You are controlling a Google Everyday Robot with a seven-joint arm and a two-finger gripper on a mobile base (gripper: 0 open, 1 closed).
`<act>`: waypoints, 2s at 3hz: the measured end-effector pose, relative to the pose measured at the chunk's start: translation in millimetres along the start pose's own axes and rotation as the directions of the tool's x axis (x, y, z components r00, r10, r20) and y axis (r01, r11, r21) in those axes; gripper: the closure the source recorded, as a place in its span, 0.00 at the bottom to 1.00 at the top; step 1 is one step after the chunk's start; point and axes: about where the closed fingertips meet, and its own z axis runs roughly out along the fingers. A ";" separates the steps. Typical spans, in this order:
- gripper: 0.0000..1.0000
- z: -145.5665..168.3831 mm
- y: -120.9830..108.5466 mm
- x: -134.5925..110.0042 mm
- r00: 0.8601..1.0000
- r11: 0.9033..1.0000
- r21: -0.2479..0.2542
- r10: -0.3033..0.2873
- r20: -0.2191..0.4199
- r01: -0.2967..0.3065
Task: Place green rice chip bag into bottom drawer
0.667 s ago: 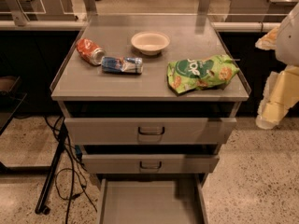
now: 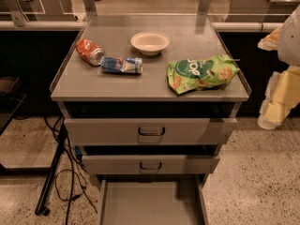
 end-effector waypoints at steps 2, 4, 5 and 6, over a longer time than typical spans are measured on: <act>0.00 1.1 -42.2 -29.0 0.977 0.980 0.100 -0.181 0.114 0.170; 0.00 6.7 -53.8 -39.2 0.944 0.963 0.141 -0.257 0.209 0.231; 0.00 9.8 -53.1 -44.6 0.944 0.959 0.145 -0.268 0.190 0.244; 0.00 49.5 -77.0 -55.1 0.954 0.959 0.133 -0.268 0.133 0.251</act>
Offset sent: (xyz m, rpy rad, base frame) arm 0.0747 0.0324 0.0281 0.1186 -0.2515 0.3349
